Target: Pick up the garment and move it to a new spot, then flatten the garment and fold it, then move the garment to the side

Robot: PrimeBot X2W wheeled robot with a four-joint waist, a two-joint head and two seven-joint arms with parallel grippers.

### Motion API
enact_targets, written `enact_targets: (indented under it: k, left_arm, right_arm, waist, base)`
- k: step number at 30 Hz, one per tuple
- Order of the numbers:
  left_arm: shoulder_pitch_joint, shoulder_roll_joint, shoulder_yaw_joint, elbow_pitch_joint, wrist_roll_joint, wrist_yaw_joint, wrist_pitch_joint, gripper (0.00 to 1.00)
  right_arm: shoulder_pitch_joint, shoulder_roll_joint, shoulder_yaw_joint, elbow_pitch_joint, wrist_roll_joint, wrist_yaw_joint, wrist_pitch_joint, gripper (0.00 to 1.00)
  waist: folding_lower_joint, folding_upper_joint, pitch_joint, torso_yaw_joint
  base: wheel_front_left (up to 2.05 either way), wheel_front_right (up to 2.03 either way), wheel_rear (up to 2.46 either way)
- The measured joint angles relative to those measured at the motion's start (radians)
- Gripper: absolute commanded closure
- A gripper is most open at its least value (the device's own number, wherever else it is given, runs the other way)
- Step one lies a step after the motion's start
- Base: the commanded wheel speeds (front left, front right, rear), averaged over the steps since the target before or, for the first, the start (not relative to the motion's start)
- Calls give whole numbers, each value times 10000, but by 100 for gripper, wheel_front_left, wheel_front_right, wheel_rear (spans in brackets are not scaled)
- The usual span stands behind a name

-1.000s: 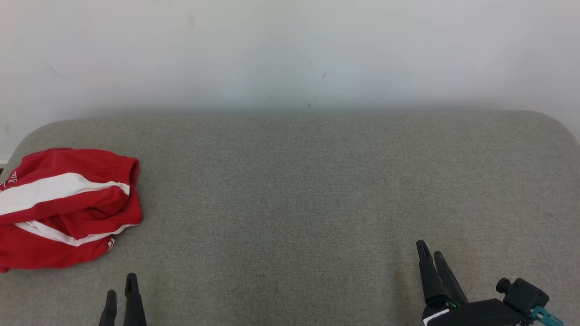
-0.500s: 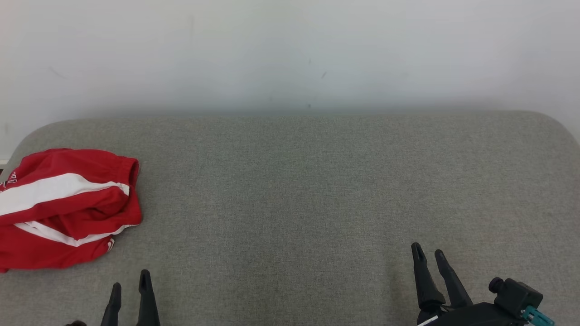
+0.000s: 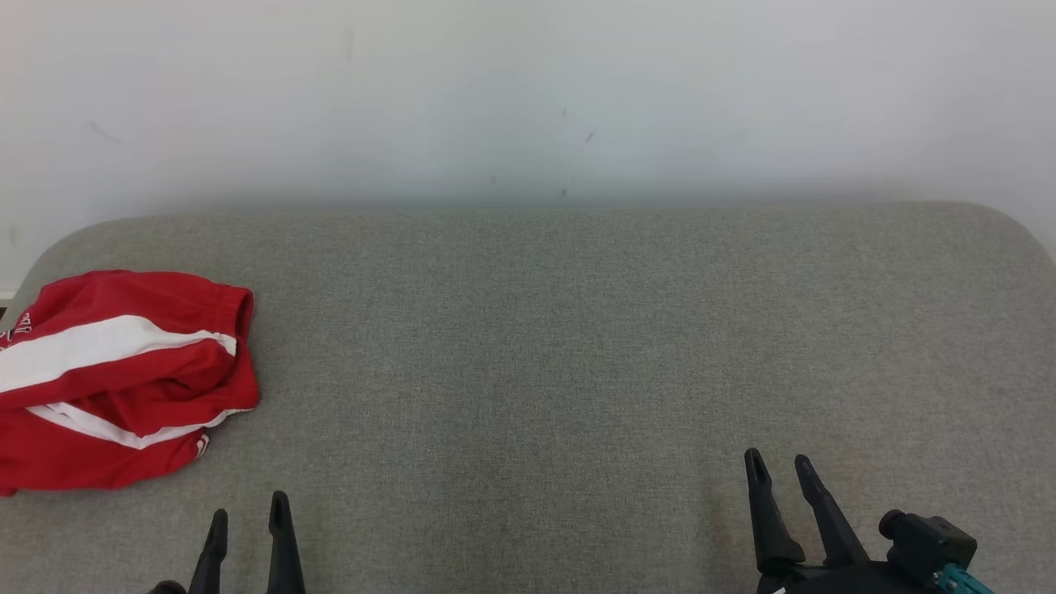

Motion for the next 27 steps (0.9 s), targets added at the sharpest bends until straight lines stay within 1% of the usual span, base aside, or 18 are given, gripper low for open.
enact_targets:
  k: [9,19,27]
  left_arm:
    - [0,-19,-29,13,861,-4,-201,0]
    - [-1,-38,-13,82,1818,-140,-414,0]
    - [-13,-71,198,125,2435,-228,-531,0]
  right_arm:
    - [89,-2,-84,19,-596,0,-221,0]
    - [136,-2,-213,-48,-1195,0,-454,0]
    - [169,-2,-267,-44,-1674,0,-631,0]
  waist:
    - [0,0,15,-20]
    - [0,0,79,-42]
    - [0,0,98,-22]
  base:
    - [0,0,0]
    - [0,0,0]
    - [0,0,0]
